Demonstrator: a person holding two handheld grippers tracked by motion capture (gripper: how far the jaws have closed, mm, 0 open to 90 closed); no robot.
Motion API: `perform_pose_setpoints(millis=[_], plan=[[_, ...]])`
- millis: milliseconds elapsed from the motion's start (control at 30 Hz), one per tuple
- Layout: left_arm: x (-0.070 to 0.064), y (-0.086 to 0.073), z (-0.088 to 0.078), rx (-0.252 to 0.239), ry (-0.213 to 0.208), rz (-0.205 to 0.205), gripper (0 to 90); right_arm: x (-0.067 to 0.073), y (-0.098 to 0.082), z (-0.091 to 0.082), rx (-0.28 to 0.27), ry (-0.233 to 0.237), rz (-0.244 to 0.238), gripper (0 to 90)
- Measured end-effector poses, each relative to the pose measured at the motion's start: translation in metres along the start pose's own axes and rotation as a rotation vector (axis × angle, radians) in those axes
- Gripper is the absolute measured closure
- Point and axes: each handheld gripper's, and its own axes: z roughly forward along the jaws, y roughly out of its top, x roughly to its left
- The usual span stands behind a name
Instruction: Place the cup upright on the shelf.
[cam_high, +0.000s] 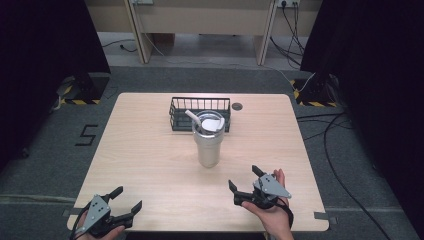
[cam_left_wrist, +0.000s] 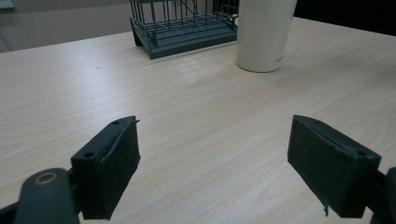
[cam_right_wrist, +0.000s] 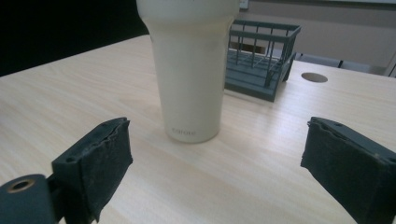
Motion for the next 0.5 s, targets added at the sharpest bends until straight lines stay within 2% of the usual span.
perform_pose_setpoints(millis=[233,500], plan=[[0.001,-0.001,-0.003,-0.005,-0.003,-0.005,15.9,0.007,0.013,0.014,-0.025,-0.004,-0.012,5.4],[-0.001,0.000,-0.002,-0.007,-0.018,-0.001,15.9,0.010,0.022,0.041,-0.032,-0.012,-0.009,4.4]])
